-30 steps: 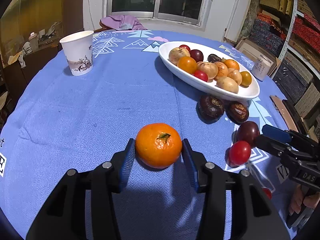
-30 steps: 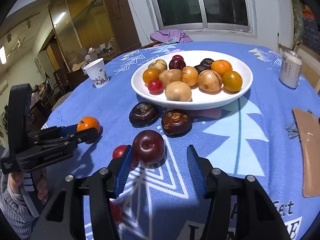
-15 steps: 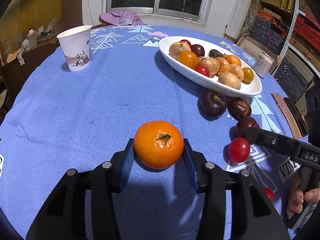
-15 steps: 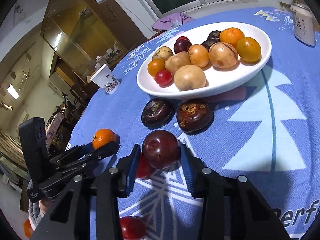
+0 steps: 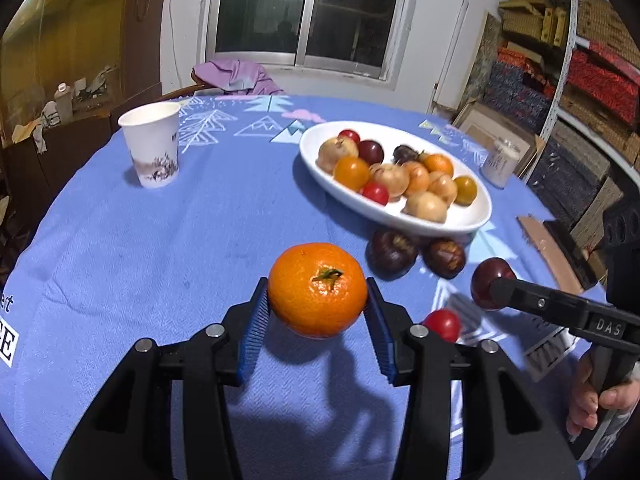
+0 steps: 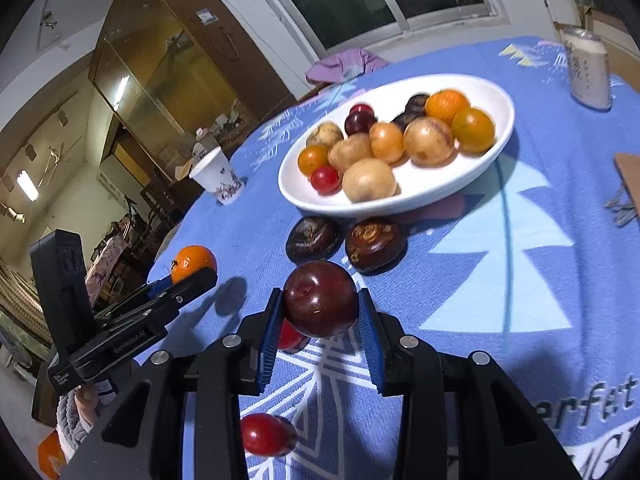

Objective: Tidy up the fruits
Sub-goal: 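Carry both fruits onto the white plate and open both tools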

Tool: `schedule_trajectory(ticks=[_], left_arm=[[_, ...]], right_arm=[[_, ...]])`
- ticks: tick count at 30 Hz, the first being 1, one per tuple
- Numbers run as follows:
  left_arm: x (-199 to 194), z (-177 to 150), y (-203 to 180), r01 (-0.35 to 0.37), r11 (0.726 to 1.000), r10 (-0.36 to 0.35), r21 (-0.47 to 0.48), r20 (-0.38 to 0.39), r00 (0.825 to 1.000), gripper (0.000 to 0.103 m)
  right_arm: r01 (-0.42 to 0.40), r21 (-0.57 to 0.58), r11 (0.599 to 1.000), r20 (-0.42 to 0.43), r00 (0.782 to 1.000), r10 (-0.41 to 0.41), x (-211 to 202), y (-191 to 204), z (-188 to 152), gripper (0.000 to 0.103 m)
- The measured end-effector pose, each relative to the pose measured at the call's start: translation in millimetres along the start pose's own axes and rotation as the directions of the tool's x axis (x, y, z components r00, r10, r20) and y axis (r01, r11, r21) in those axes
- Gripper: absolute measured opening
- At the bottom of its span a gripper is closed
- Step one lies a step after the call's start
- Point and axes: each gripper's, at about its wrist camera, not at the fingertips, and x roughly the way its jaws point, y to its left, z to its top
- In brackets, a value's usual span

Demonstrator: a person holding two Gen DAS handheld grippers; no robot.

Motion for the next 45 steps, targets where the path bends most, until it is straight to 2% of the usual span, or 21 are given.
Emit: schedule_trajectory(ticks=[2,4,7,10,14,18,22,27,36,45], left_arm=[[-2,14,-6,0.026,1.000,-0.026,0.004,0.000,1.000,0.046],[-3,32,-14,0.017,0.999,-0.018,0.032,0.011,1.000,0.046],[-1,68,-32,-0.009,0.996,0.005,0.085,0.048,0.999,0.046],[7,100,-45,-0.006,0.995,-0.002,0.101,0.071,0.997,0.046],[33,121,-62,0.018,0.994,-0.026,0.108,0.068,0.997,0.046],[72,124,-74,0.008,0.992,-0.013,0.125,0.042,0.999,0.046],[103,121,-78,-0.012,0.991,0.010,0.137,0.014,1.000,0.046],[125,119,-81,-0.042,0.987,0.040,0.157,0.017,0.999,0.046],[139,117,-87,-0.057,0.980,0.050,0.193,0.037,0.998,0.046],[146,112,-92,-0.053,0.974,0.049,0.220,0.024,0.999,0.046]], right_arm=[[-0.013,0.021,1.000,0.050,0.999,0.012,-18,-3,12,0.038],[-0.001,0.010,1.000,0.094,0.996,0.001,-33,-2,30,0.038],[0.051,-0.036,0.998,0.173,0.984,-0.044,-56,6,71,0.038],[0.083,-0.057,0.995,0.233,0.970,-0.068,-65,10,110,0.038],[0.087,-0.047,0.995,0.272,0.960,-0.071,-50,5,146,0.038],[0.081,-0.011,0.997,0.255,0.964,-0.076,-15,-10,167,0.038],[0.105,0.002,0.994,0.218,0.970,-0.103,21,-22,176,0.038],[0.132,0.004,0.991,0.179,0.975,-0.131,53,-35,180,0.038],[0.159,0.013,0.987,0.148,0.976,-0.159,74,-47,174,0.037],[0.209,-0.019,0.978,0.088,0.975,-0.206,99,-49,164,0.037]])
